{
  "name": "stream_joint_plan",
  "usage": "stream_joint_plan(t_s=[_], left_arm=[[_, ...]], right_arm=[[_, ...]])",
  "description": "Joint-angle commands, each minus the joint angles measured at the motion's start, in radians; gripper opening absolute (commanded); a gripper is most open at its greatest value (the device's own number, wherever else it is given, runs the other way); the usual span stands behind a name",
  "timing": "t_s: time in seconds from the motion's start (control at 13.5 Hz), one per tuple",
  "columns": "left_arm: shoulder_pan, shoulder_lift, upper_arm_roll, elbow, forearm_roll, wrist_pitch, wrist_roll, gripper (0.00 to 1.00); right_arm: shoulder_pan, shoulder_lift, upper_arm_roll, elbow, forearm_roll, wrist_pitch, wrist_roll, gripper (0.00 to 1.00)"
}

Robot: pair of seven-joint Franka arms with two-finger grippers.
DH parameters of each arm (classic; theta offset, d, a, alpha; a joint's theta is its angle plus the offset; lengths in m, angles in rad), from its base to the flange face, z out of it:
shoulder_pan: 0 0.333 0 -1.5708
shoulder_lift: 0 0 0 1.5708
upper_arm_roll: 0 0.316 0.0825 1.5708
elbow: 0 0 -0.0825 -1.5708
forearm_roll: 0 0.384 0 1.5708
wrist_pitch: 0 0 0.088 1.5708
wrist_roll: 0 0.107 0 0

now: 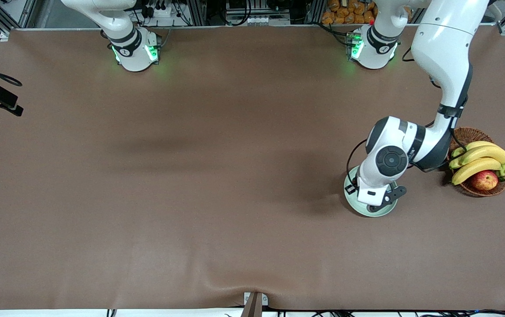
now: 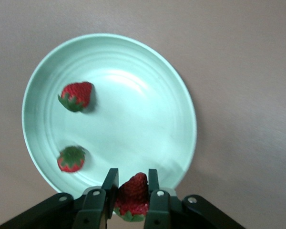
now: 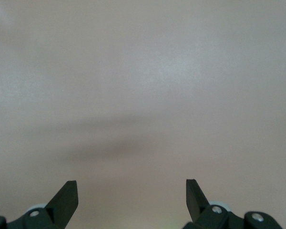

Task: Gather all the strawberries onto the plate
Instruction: 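Lower the third strawberry onto the plate and open the left gripper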

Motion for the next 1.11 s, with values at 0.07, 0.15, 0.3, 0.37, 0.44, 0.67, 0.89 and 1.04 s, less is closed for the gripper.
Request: stream_joint_plan(t_s=[0.07,0.15,0.3,0.37,0.44,0.67,0.89,1.04], left_arm=[[0.066,-0.002,-0.013,-0.048,0.033,0.089,0.036,0.76],[0.079,0.0,-0.013,-0.045,0.033,0.092,0.047,1.0],[0.109,-0.005,-0.014,-0.042,0.031,0.095,0.113,1.0],[0.123,-0.011,-0.014,-0.042,0.03,0.095,0.133,1.0],[0.134,-0.018,-0.016,-0.042,0.03,0.095,0.136,1.0],[0.134,-0.107,-0.023,-0.041,0.028,0.062,0.139,1.0],[0.133,-0.219,-0.023,-0.033,0.022,-0.021,0.245,1.0],[0.133,-0.297,-0.025,-0.025,0.021,-0.087,0.31,1.0]], right_arm=[[-0.003,-0.002,0.001,0.001,0.016,-0.006,0.009,1.0],[-0.001,0.0,0.001,0.001,0.015,-0.006,0.009,1.0],[0.001,0.0,0.001,0.001,0.016,-0.006,0.009,1.0],[0.001,0.0,0.001,0.001,0.015,-0.004,0.009,1.0],[0.001,0.0,0.001,0.001,0.016,-0.004,0.009,1.0],[0.002,0.003,0.001,0.001,0.016,-0.003,0.009,1.0],[0.002,0.003,0.001,0.001,0.016,-0.003,0.009,1.0],[0.002,0.003,0.001,0.001,0.016,-0.004,0.009,1.0]])
